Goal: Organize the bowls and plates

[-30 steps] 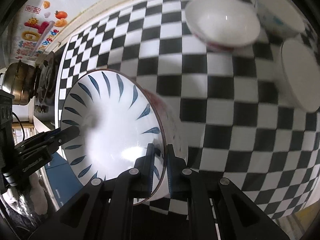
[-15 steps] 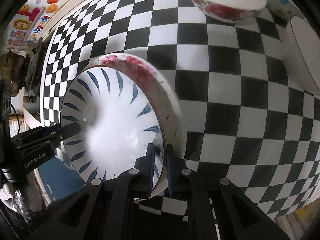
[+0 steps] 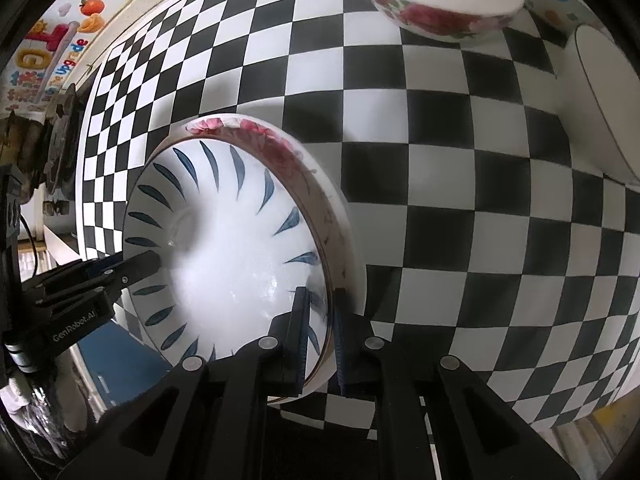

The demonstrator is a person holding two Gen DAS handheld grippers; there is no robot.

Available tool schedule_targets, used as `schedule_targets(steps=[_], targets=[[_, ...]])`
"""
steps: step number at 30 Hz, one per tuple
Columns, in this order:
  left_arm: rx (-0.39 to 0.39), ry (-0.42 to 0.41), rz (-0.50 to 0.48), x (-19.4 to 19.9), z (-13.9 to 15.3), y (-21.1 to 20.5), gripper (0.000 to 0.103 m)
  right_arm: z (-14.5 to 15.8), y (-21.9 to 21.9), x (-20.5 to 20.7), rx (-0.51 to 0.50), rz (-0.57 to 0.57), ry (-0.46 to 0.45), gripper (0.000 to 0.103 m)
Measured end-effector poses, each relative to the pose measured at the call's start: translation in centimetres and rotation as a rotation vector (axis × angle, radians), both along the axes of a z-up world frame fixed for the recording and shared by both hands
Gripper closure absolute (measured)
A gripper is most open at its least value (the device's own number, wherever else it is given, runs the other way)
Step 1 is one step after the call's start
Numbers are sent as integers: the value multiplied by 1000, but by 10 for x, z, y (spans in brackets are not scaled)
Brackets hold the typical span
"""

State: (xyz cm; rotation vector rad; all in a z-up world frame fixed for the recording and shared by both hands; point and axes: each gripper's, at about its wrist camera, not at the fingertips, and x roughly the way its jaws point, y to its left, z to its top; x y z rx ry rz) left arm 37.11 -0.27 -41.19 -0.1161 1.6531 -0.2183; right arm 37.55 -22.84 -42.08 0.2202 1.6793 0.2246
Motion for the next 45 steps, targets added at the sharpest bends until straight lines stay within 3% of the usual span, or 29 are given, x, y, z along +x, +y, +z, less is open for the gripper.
schedule_targets(steps=[8,18,20,24,29,31,35,45], targets=[[31,26,-12,4,-2,-8,80,-2,-7,0,24,-26,31,88],[79,-28,-19,11,16,-13,80,9,-7,3,-7,6,34,84],[80,-36,-13,11,21,-13,80,13,-4,4,-9,12,23,80],[57,-54,-4,1,34,-16,80,26,3,5,16,45,-2,46],[80,-132,-23,-4,57,-28,80,47,5,6,40,55,-58,40],[86,-165,-22,-2,67,-31,80,61,-1,7,53,32,-125,27],[95,-224,-24,7,84,-39,80,81,-23,14,60,-28,-197,25],[70,-300,-31,47,115,-77,79,109,-106,57,51,-170,-228,25]])
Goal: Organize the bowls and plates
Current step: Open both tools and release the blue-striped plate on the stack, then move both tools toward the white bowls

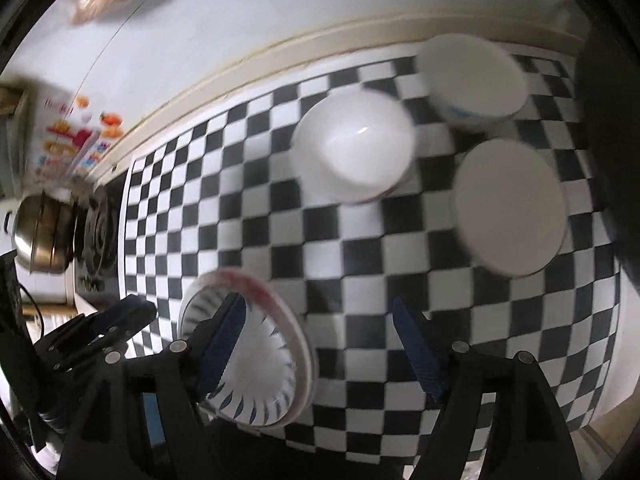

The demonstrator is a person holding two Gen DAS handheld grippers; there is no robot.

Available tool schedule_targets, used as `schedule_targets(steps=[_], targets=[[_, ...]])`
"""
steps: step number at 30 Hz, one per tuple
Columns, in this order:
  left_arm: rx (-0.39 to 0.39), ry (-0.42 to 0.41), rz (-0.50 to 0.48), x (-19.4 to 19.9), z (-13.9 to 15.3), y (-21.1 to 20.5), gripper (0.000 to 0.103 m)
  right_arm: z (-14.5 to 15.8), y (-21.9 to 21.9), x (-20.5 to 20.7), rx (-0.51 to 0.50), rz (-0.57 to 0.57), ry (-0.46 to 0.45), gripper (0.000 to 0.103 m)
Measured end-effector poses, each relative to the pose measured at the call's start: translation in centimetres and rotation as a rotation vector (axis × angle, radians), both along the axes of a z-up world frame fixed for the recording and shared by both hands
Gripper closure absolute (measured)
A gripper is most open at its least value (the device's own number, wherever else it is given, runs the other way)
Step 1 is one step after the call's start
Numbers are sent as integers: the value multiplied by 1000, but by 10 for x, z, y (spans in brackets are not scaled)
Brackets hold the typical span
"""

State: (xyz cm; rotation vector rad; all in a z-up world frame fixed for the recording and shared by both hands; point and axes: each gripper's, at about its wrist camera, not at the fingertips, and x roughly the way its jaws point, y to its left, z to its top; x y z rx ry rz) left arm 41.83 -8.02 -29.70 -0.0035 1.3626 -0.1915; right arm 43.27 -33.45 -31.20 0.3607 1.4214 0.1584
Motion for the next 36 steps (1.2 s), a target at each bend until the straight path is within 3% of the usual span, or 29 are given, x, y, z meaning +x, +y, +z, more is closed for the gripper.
schedule_targets(steps=[6,14,18,24,26,29,31,33,36], targets=[[-16,0,-28,40,3,-32,79,4,-33,27,-27,-52,-14,25],[-108,162,-42,108,-38,-70,79,-27,-58,77,-68,-96,29,26],[-165,250,-35,132,-64,-83,79,-46,-59,97,-54,-86,65,37],[-153,319,-56,155,-100,-102,79,-79,-56,116,-48,-69,138,59],[-147,332,-66,159,-111,-107,79,-89,-55,120,-49,-61,160,61],[-124,312,-54,154,-110,-100,77,-97,-55,122,-78,-63,181,67],[-134,265,-36,140,-95,-88,77,-89,-54,116,-92,-57,165,67],[-107,187,-33,116,-72,-74,78,-74,-46,103,-151,-26,132,66],[-53,106,-13,71,-42,-50,78,-50,-26,73,-155,38,73,66]])
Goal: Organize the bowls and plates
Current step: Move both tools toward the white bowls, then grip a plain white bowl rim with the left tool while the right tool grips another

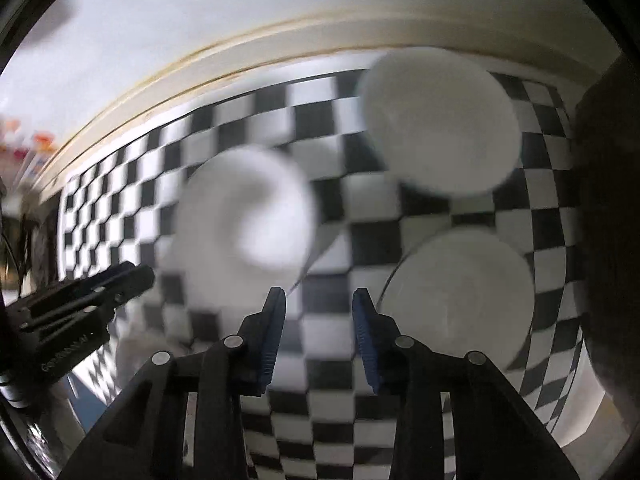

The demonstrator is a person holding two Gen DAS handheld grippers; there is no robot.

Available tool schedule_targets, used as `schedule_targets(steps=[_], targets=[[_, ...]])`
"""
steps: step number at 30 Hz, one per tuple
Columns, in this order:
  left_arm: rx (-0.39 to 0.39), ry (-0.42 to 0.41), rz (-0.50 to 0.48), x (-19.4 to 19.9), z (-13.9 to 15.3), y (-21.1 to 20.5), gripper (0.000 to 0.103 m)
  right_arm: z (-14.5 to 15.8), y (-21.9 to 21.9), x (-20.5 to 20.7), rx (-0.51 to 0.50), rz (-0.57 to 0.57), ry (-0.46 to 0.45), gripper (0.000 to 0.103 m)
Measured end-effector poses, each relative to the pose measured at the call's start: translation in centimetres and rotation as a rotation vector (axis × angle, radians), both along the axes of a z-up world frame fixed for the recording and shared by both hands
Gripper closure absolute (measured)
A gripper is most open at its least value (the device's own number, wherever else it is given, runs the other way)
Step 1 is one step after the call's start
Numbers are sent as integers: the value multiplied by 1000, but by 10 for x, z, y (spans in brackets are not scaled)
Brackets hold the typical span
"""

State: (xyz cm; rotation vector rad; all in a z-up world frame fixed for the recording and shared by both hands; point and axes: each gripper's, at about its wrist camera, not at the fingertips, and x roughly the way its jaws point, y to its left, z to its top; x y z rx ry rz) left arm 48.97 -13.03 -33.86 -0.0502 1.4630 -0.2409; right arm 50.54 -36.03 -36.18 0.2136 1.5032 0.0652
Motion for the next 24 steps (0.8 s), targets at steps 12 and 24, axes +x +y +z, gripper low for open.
schedule_targets(steps=[12,24], targets=[[111,23,99,-149,32,83,78,20,88,-136,93,147,18,66],[37,34,27,-169,33,97,78,44,127,-195,94,123,41,66]])
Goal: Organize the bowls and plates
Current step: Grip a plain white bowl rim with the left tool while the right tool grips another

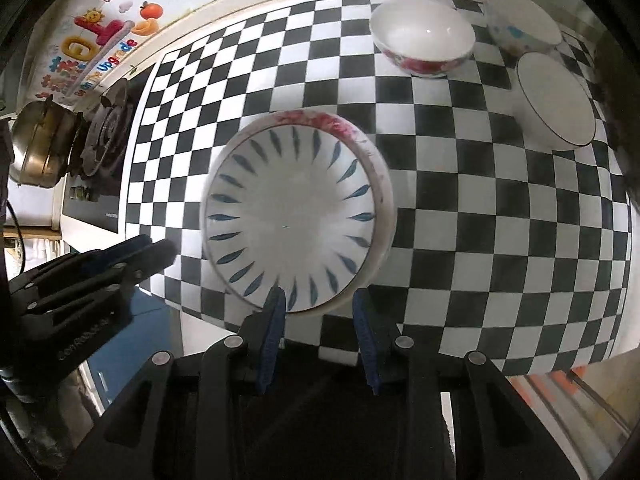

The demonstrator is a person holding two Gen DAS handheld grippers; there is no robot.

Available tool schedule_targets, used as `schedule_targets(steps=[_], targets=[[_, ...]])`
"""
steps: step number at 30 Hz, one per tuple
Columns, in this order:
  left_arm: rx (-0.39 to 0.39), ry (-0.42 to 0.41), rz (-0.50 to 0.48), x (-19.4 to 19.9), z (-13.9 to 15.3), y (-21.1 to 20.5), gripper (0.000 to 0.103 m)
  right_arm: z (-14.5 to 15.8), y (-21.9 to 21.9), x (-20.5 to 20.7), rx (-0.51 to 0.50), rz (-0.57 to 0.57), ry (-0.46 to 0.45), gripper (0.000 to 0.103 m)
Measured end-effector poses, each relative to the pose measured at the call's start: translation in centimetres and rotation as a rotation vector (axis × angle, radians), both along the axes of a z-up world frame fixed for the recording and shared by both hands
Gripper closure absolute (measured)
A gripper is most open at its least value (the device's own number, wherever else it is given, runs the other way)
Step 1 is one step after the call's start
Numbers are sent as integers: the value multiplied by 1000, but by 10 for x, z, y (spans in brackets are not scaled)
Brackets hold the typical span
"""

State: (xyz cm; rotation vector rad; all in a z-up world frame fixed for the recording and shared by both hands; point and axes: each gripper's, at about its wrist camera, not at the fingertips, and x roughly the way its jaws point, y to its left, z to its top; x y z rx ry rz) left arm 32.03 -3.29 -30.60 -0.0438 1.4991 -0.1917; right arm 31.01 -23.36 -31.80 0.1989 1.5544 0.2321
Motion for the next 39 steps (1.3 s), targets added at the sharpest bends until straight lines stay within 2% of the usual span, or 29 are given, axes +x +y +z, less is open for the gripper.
schedule_targets(steps=[5,7,9,13,16,18,23,24,26,29,30,31,34,39], targets=[[-24,-46,-22,6,17,-7,78,18,-12,10,33,-43,-18,64],[-47,-65,-30,18,24,-14,77,25,-29,25,66,-71,-25,54],[-83,-77,-49,38,29,-28,76,34,-52,48,81,-96,-51,49],[-125,-116,-23,97,28,-59,76,39,-99,106,7,-125,-106,49],[-152,-80,0,143,9,-85,76,23,-125,158,-15,-131,-97,49],[-165,-26,12,172,-14,-103,76,5,-136,193,-11,-117,-65,49],[-130,86,49,223,-76,-134,76,-41,-141,252,8,-63,15,50],[-112,102,58,228,-85,-136,77,-49,-141,259,6,-53,31,52],[-125,140,83,237,-103,-139,78,-66,-141,272,4,-28,61,55],[-161,162,109,243,-116,-141,80,-91,-143,285,16,-17,115,69],[-168,157,114,244,-117,-141,83,-97,-143,288,16,-12,124,78],[-160,146,117,244,-116,-141,84,-102,-143,289,14,-10,129,92],[-170,125,132,240,-111,-139,85,-111,-145,291,14,-15,131,95],[-149,97,109,229,-96,-143,85,-106,-146,283,12,-9,124,95]])
